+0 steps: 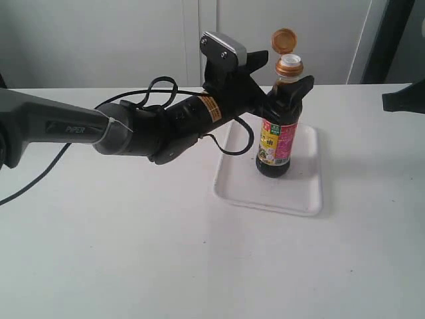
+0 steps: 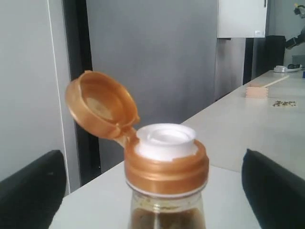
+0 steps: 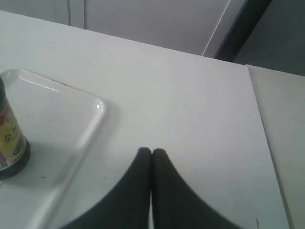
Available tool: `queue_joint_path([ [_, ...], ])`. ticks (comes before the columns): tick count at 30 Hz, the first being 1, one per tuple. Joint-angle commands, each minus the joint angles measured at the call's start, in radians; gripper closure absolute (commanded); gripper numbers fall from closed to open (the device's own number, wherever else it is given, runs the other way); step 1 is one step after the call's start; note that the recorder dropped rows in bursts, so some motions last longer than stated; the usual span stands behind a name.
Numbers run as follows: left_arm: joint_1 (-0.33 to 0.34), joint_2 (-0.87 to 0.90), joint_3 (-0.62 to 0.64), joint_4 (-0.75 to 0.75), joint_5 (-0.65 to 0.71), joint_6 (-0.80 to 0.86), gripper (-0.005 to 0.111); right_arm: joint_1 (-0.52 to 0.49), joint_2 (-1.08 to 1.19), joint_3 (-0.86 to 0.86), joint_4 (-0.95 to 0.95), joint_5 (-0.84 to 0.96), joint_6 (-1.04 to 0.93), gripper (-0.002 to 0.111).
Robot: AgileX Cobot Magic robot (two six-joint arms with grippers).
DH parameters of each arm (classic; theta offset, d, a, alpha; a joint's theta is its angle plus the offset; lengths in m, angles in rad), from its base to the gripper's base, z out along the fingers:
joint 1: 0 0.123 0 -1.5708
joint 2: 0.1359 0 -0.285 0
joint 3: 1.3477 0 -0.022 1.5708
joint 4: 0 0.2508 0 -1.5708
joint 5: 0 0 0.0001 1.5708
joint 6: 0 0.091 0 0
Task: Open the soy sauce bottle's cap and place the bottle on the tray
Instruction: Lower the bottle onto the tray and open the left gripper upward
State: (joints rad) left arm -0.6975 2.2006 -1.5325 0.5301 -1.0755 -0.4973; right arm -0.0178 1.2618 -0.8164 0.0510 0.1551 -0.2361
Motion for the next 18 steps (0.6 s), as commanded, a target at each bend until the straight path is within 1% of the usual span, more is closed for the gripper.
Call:
queue_joint_path([
  [1, -0.001, -0.013, -0.015, -0.006, -0.016, -0.004, 0.001, -0.003, -0.008, 0.001, 0.004, -0.006, 0.005, 0.108],
  [11, -0.001, -0.015, -0.073, 0.005, -0.002, -0.031, 0.001, -0.003, -0.008, 0.001, 0.004, -0.009, 0.008, 0.108],
  [18, -0.001, -0.037, -0.075, 0.003, 0.005, -0.026, 0.001, -0.003, -0.008, 0.001, 0.004, -0.015, 0.008, 0.108],
])
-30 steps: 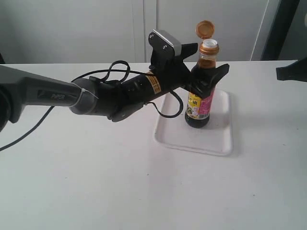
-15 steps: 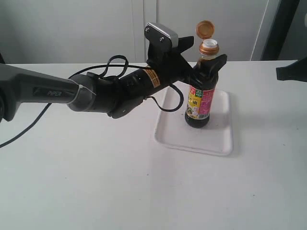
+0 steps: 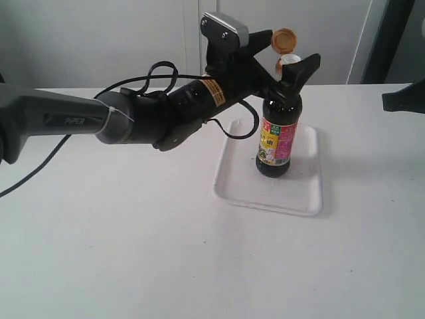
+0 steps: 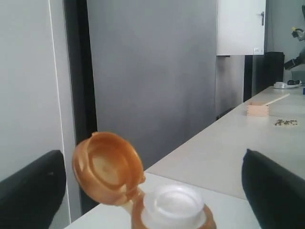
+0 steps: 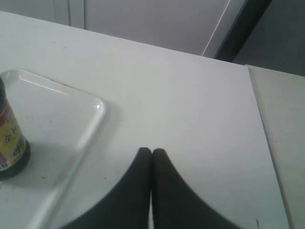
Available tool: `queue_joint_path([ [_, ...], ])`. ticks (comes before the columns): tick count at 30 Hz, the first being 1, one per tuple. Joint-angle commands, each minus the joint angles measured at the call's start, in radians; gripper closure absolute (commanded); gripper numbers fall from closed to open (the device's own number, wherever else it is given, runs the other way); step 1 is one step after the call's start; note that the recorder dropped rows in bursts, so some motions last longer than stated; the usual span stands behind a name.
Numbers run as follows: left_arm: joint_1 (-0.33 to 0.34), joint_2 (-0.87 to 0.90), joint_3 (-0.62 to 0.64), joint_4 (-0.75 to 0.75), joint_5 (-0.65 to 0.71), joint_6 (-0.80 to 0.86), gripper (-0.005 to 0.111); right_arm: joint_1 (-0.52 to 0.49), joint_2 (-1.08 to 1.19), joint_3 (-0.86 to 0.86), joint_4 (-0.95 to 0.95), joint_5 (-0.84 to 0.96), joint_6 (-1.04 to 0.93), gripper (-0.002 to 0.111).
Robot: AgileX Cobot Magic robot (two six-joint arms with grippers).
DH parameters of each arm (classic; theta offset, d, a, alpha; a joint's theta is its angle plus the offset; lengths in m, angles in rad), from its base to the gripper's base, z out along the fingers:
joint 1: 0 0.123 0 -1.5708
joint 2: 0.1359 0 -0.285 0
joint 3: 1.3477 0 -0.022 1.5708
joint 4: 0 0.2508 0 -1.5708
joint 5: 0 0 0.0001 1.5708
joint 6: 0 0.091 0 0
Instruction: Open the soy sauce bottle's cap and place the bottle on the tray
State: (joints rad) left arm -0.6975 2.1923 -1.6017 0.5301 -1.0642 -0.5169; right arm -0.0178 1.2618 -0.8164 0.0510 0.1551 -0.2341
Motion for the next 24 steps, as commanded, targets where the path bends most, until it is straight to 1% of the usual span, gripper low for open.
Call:
queue_joint_path([
  [1, -0.001, -0.037, -0.006, 0.003, -0.007, -0.007, 0.001, -0.003, -0.008, 0.001, 0.004, -0.015, 0.006, 0.108],
  [14, -0.001, -0.111, -0.006, 0.014, 0.028, -0.014, 0.002, -0.003, -0.008, 0.001, 0.004, -0.015, 0.006, 0.108],
  [16, -0.001, -0.132, -0.006, 0.051, 0.057, -0.036, 0.002, -0.003, -0.008, 0.001, 0.004, -0.021, 0.006, 0.108],
  [18, -0.001, -0.164, -0.006, 0.137, 0.110, -0.053, 0.003, -0.003, -0.008, 0.001, 0.004, -0.024, 0.006, 0.108],
  [19, -0.001, -0.188, -0.006, 0.204, 0.154, -0.075, 0.006, -0.003, -0.008, 0.001, 0.004, -0.026, 0.006, 0.108],
  [20, -0.001, -0.201, -0.006, 0.235, 0.175, -0.096, 0.010, -0.003, -0.008, 0.001, 0.004, -0.026, 0.006, 0.108],
  [22, -0.001, -0.244, -0.004, 0.339, 0.266, -0.220, 0.030, -0.003, -0.008, 0.001, 0.004, -0.023, 0.006, 0.108],
  [23, -0.001, -0.259, -0.004, 0.376, 0.305, -0.251, 0.039, -0.003, -0.008, 0.001, 0.004, -0.023, 0.006, 0.108],
  [24, -0.001, -0.278, -0.004, 0.439, 0.352, -0.301, 0.054, -0.003, -0.008, 0.001, 0.004, -0.023, 0.006, 0.108],
])
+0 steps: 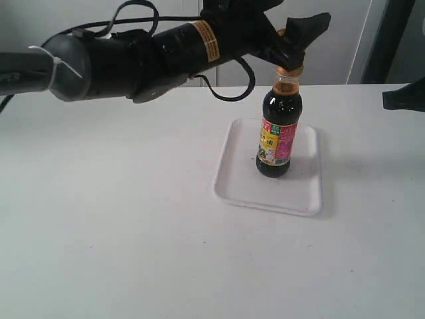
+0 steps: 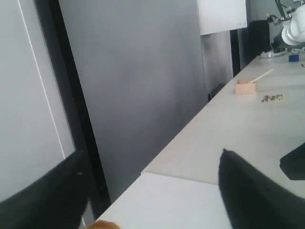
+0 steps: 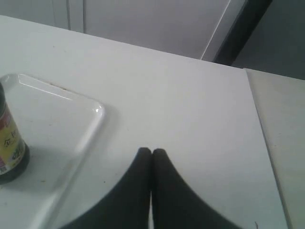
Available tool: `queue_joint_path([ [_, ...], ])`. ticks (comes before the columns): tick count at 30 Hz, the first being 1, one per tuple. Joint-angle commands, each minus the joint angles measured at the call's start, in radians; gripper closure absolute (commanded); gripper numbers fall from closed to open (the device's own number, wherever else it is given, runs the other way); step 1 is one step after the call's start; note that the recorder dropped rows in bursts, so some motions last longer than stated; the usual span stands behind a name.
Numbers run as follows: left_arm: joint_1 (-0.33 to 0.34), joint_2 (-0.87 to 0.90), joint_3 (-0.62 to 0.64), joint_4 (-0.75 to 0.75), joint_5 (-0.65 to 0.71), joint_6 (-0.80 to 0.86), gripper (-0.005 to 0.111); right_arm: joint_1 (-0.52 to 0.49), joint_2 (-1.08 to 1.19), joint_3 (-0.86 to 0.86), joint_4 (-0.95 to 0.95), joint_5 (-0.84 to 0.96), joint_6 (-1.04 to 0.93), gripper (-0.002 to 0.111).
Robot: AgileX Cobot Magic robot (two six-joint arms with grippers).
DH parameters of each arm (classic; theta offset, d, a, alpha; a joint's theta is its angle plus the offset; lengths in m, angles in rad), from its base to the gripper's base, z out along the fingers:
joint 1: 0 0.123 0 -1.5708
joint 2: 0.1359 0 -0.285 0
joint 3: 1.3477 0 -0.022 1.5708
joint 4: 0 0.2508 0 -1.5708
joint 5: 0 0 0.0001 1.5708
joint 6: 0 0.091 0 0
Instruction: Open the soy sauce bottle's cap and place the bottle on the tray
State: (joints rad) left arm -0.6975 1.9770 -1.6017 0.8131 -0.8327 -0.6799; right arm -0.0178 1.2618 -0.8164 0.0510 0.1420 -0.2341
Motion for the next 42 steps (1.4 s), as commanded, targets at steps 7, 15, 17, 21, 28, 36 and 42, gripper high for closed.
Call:
queue_joint_path([
  [7, -0.001, -0.144, -0.004, 0.551, 0.214, -0.359, 0.107, -0.003, -0.008, 0.001, 0.004, -0.012, 0.006, 0.108],
  [15, -0.001, -0.181, -0.004, 0.821, 0.363, -0.606, 0.107, -0.003, -0.008, 0.001, 0.004, -0.008, 0.006, 0.108],
  [17, -0.001, -0.191, -0.004, 0.881, 0.409, -0.642, 0.107, -0.003, -0.008, 0.001, 0.004, -0.008, 0.006, 0.108],
  [21, -0.001, -0.219, 0.000, 0.931, 0.474, -0.725, 0.107, -0.003, -0.008, 0.001, 0.004, -0.008, 0.006, 0.108],
  [28, -0.001, -0.244, 0.006, 0.931, 0.578, -0.729, 0.107, -0.003, -0.008, 0.001, 0.004, -0.008, 0.006, 0.108],
  [36, -0.001, -0.244, 0.008, 0.931, 0.747, -0.639, 0.107, -0.003, -0.008, 0.001, 0.004, -0.013, 0.006, 0.108],
  [42, -0.001, -0.244, 0.019, 0.931, 0.973, -0.625, 0.107, -0.003, -0.008, 0.001, 0.004, -0.016, 0.006, 0.108],
])
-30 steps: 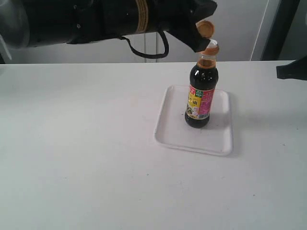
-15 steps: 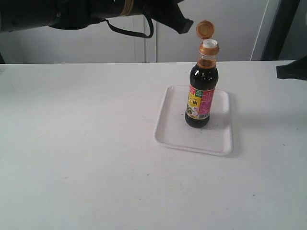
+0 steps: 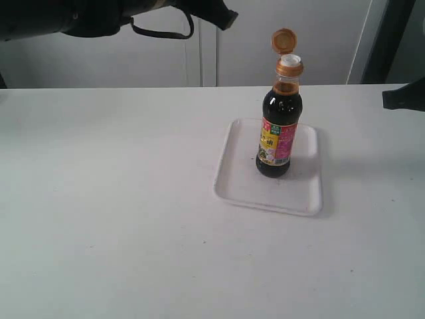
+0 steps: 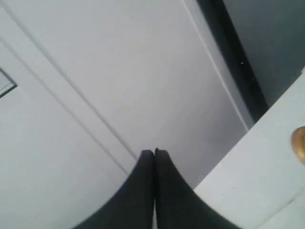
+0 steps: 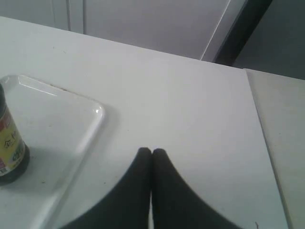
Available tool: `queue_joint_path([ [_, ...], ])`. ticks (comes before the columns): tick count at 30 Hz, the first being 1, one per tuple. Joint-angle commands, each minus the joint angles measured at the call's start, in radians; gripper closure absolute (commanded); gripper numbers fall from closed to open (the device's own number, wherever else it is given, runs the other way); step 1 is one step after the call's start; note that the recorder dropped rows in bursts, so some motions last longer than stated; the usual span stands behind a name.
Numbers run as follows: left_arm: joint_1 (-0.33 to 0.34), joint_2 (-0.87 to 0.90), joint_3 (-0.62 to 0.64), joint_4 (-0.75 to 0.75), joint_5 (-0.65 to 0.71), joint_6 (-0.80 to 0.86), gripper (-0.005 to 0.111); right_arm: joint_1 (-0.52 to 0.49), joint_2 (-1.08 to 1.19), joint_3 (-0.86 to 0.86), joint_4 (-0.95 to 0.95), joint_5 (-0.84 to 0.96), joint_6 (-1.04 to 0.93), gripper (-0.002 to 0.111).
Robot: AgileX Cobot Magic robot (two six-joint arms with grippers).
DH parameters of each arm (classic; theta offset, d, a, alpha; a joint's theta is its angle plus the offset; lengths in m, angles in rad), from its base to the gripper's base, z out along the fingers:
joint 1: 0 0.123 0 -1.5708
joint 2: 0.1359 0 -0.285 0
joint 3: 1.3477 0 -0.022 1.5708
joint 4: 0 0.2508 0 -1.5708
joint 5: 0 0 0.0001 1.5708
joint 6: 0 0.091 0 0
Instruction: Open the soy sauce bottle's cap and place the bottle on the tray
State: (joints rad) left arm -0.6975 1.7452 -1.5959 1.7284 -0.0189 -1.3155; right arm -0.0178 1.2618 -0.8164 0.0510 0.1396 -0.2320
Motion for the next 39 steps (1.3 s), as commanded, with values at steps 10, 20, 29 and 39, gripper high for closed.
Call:
queue_joint_path([
  [10, -0.001, -0.012, 0.053, -0.332, 0.552, 0.333, 0.107, -0.003, -0.008, 0.001, 0.002, -0.022, 0.003, 0.108],
  [20, -0.001, -0.012, 0.053, -0.796, 0.829, 0.983, 0.107, -0.003, -0.008, 0.001, 0.002, -0.019, 0.003, 0.108],
  [29, -0.001, -0.020, 0.053, -1.019, 1.029, 1.128, 0.107, -0.003, -0.008, -0.003, 0.002, 0.042, -0.035, 0.108],
  [39, -0.001, -0.191, 0.053, -1.127, 1.112, 1.159, 0.107, -0.003, -0.008, -0.122, -0.030, 0.395, -0.088, 0.108],
])
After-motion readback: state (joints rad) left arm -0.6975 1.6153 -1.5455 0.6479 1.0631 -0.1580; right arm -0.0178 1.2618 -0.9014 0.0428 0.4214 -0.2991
